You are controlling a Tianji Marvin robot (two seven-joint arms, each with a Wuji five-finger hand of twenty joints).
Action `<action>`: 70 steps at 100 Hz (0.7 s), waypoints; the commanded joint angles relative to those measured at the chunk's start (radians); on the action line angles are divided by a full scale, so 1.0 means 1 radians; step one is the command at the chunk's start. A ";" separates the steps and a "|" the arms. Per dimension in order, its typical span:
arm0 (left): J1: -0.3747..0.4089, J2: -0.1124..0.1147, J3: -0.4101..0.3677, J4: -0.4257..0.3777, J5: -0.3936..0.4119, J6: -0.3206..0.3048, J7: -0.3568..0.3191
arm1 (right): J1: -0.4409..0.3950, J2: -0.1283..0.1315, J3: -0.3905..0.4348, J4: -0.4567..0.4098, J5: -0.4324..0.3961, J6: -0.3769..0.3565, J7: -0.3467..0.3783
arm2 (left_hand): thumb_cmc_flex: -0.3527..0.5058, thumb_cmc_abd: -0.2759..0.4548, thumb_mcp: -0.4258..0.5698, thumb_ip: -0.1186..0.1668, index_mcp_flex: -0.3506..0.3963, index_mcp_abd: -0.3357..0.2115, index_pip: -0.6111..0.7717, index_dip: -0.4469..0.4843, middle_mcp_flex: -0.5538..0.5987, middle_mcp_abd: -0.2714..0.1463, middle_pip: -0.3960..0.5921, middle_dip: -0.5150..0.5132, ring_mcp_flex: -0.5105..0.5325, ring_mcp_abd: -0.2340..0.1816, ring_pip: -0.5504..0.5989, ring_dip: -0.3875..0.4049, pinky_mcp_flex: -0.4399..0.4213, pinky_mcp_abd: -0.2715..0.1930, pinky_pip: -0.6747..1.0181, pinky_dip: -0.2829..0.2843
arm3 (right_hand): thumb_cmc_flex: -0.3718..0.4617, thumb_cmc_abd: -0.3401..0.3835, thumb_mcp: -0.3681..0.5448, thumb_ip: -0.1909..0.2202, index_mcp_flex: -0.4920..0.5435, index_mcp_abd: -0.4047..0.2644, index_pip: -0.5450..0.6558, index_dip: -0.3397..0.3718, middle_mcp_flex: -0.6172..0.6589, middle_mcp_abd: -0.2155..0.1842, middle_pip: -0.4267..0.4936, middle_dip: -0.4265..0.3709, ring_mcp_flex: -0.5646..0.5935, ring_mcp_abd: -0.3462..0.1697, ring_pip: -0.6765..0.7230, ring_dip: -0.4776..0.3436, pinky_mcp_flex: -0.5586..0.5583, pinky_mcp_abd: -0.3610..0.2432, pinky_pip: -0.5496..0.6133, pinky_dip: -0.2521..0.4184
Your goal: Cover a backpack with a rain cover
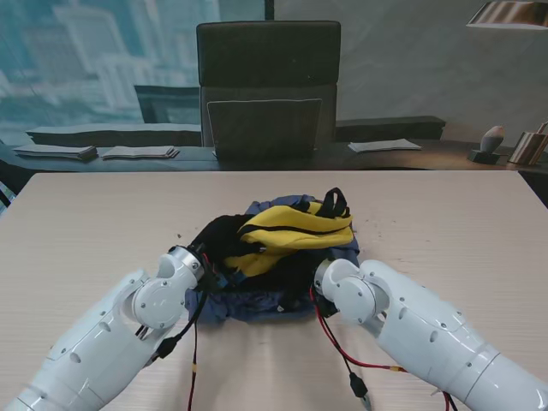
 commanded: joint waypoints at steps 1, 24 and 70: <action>-0.007 0.007 -0.006 0.018 0.003 -0.010 -0.025 | -0.006 0.016 0.011 -0.010 -0.012 -0.001 0.014 | 0.079 0.078 0.050 0.003 0.010 -0.147 0.047 0.048 -0.002 -0.026 0.037 0.019 0.000 -0.015 0.025 0.022 -0.023 -0.045 0.051 0.029 | -0.022 0.002 0.011 -0.019 0.050 0.020 0.026 0.025 0.071 0.073 0.069 0.053 0.080 -0.013 0.047 0.025 -0.011 0.034 -0.004 -0.026; -0.070 0.057 0.033 0.081 0.232 -0.121 -0.096 | -0.011 0.065 0.063 -0.085 -0.098 -0.054 0.166 | 0.051 0.092 0.026 0.004 -0.001 -0.274 0.035 0.097 -0.023 -0.081 0.025 0.026 -0.031 -0.080 0.009 0.021 -0.077 -0.121 0.028 0.039 | -0.021 -0.020 0.014 -0.025 0.063 0.028 0.026 -0.038 0.115 0.116 0.311 0.164 0.224 -0.049 0.211 0.116 0.053 0.065 0.006 -0.078; -0.153 0.070 0.139 0.177 0.312 -0.156 -0.094 | -0.127 0.086 0.209 -0.155 -0.068 -0.077 0.246 | 0.017 0.079 0.029 0.006 0.030 -0.336 -0.009 0.115 -0.020 -0.109 -0.005 0.057 -0.054 -0.112 -0.012 0.023 -0.203 -0.160 -0.019 0.047 | 0.056 0.300 -0.207 0.101 -0.012 0.015 -0.056 0.144 -0.155 -0.050 -0.197 -0.081 -0.101 -0.079 -0.134 -0.043 -0.071 -0.001 -0.235 -0.034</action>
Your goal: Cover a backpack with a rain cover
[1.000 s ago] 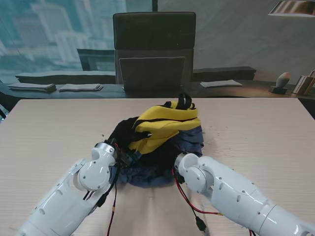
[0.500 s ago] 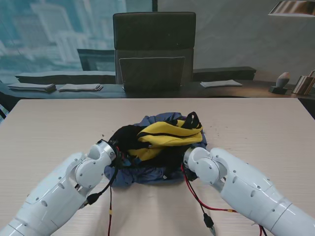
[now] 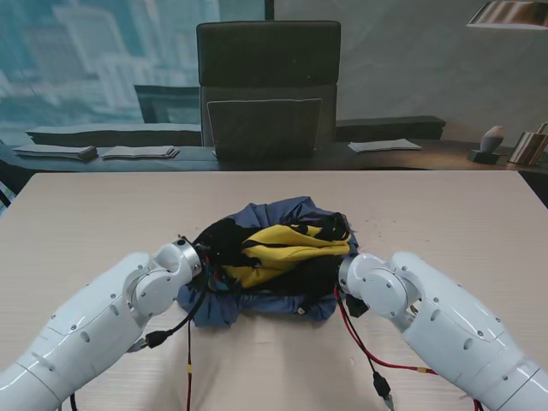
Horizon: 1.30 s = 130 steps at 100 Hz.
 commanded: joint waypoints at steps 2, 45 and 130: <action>0.004 0.009 0.011 0.037 0.016 -0.004 -0.021 | -0.030 0.007 0.025 0.001 0.049 0.006 -0.001 | 0.107 -0.026 0.081 0.006 0.055 -0.194 0.034 0.027 0.003 -0.020 -0.008 0.020 0.008 -0.016 -0.009 0.022 -0.032 -0.035 -0.018 0.023 | 0.035 0.021 -0.027 0.035 0.057 0.014 0.034 0.036 0.174 0.047 0.005 -0.052 0.145 -0.003 -0.036 -0.033 -0.006 0.025 0.036 0.000; -0.035 0.000 0.088 0.100 0.044 0.000 0.050 | -0.188 -0.006 0.196 -0.109 0.083 -0.104 -0.096 | 0.014 -0.047 0.121 0.012 0.102 -0.281 -0.027 -0.017 -0.108 -0.088 -0.006 0.158 -0.178 -0.074 -0.011 0.066 -0.170 0.080 -0.105 0.013 | 0.093 -0.028 0.039 0.042 0.049 0.150 0.077 0.024 0.332 0.294 0.525 0.244 0.389 0.069 0.379 0.205 0.100 0.076 0.194 -0.061; 0.210 0.050 -0.233 -0.307 -0.115 0.072 -0.317 | -0.172 -0.056 0.147 0.009 -0.336 -0.269 -0.709 | -0.237 -0.007 -0.296 0.086 -0.434 0.095 -0.664 -0.526 -0.939 0.016 -0.496 -0.384 -0.916 -0.046 -0.487 -0.220 -0.331 0.109 -0.528 -0.185 | 0.038 -0.072 0.161 0.007 0.071 0.146 0.100 0.014 0.382 0.250 0.510 0.213 0.438 0.035 0.365 0.175 0.188 0.108 0.277 -0.010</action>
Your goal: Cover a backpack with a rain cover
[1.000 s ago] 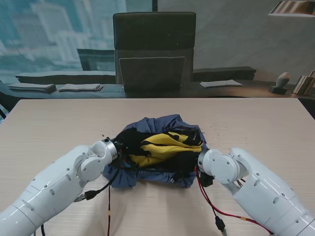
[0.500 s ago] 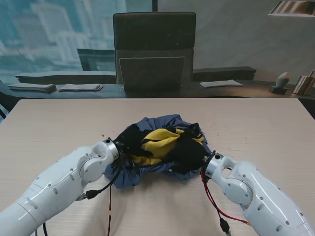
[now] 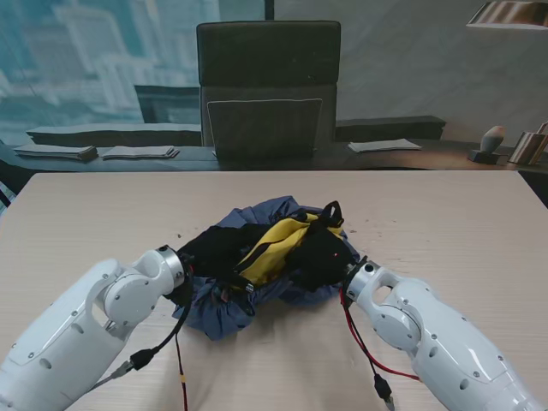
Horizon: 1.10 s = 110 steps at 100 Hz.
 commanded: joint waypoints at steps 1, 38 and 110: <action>0.015 0.013 -0.016 -0.035 -0.025 0.004 0.001 | 0.006 -0.006 -0.004 0.003 0.002 0.004 0.011 | -0.005 0.028 -0.050 0.031 -0.039 0.000 -0.042 -0.029 -0.047 0.014 -0.048 -0.029 -0.040 0.006 -0.030 -0.018 -0.012 0.019 -0.046 -0.013 | -0.009 0.000 0.031 -0.018 0.036 -0.047 0.059 0.003 0.049 0.121 0.016 -0.009 0.093 -0.097 0.022 -0.010 -0.024 0.013 -0.031 0.008; -0.022 -0.082 0.006 0.058 -0.249 -0.015 0.332 | 0.021 -0.008 -0.026 0.025 -0.005 -0.001 -0.021 | 0.040 0.154 -0.075 0.045 -0.009 -0.268 0.186 0.093 0.056 -0.004 0.140 0.093 0.102 0.004 0.095 0.066 -0.013 0.061 0.139 0.066 | -0.011 -0.004 0.030 -0.020 0.036 -0.050 0.061 0.004 0.049 0.117 0.019 -0.006 0.097 -0.101 0.020 -0.014 -0.023 0.011 -0.027 0.001; -0.219 -0.103 0.257 0.345 -0.422 -0.043 0.205 | 0.012 0.002 -0.018 0.070 -0.163 -0.035 -0.333 | 0.234 -0.287 0.554 -0.085 0.658 -0.193 0.653 0.078 0.897 -0.049 0.324 0.490 0.694 0.037 0.458 0.218 0.182 -0.018 0.383 0.185 | -0.027 -0.045 0.091 -0.038 0.041 -0.040 0.085 -0.003 0.050 0.111 0.025 -0.004 0.106 -0.117 0.021 -0.021 0.012 0.011 0.017 0.003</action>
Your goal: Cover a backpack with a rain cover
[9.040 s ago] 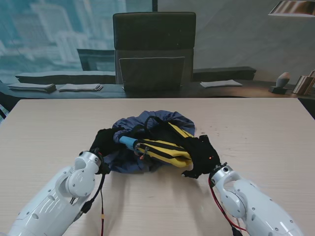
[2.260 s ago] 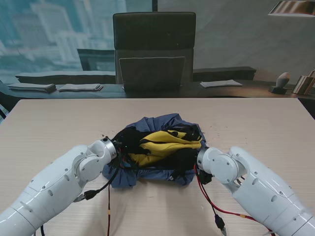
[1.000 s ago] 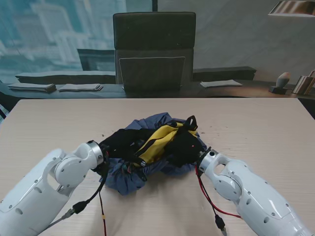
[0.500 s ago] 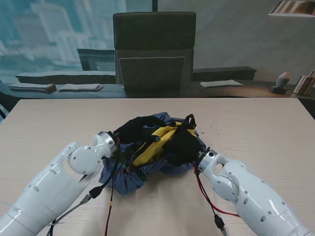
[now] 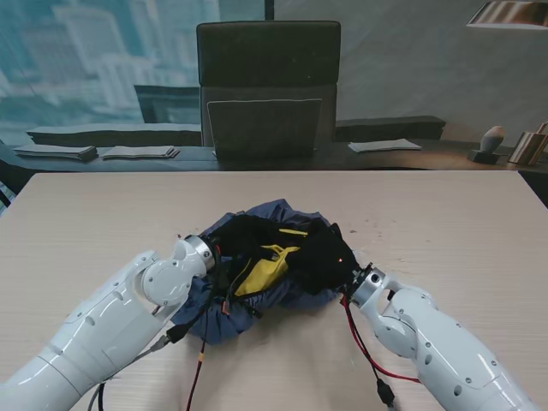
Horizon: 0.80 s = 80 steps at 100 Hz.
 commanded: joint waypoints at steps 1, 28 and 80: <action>0.007 0.003 0.016 0.016 -0.010 -0.018 -0.068 | 0.018 0.008 -0.008 -0.003 -0.019 0.028 -0.029 | 0.044 -0.031 0.078 -0.021 0.131 0.087 0.166 0.006 0.056 -0.014 -0.005 -0.021 0.043 0.009 0.019 0.005 0.018 -0.060 0.067 0.040 | -0.007 -0.017 0.049 -0.025 0.028 -0.011 0.086 0.012 0.039 0.111 0.025 -0.004 0.092 -0.117 0.020 -0.009 -0.004 0.003 -0.001 0.002; -0.059 -0.010 0.124 0.119 -0.015 -0.065 -0.080 | 0.043 0.006 -0.026 0.006 -0.042 0.056 -0.107 | -0.002 -0.072 0.013 -0.039 0.147 0.051 0.187 -0.016 0.038 -0.036 0.057 -0.061 0.050 -0.013 0.022 -0.001 -0.007 -0.031 0.058 0.041 | -0.014 -0.019 0.070 -0.031 0.023 -0.006 0.097 0.006 0.039 0.108 0.029 -0.004 0.091 -0.122 0.021 -0.014 0.001 -0.003 0.015 0.008; -0.084 0.034 0.163 0.052 -0.078 0.009 -0.280 | 0.106 -0.022 -0.091 0.060 0.018 0.138 -0.143 | -0.312 0.062 -0.080 0.007 -0.113 0.181 -0.167 0.114 -0.296 0.043 -0.072 -0.307 -0.234 0.013 -0.162 -0.042 -0.168 0.012 -0.136 -0.064 | -0.013 -0.008 0.062 -0.028 0.020 -0.005 0.096 0.010 0.039 0.106 0.029 -0.006 0.087 -0.114 0.022 -0.019 0.002 -0.007 0.021 0.011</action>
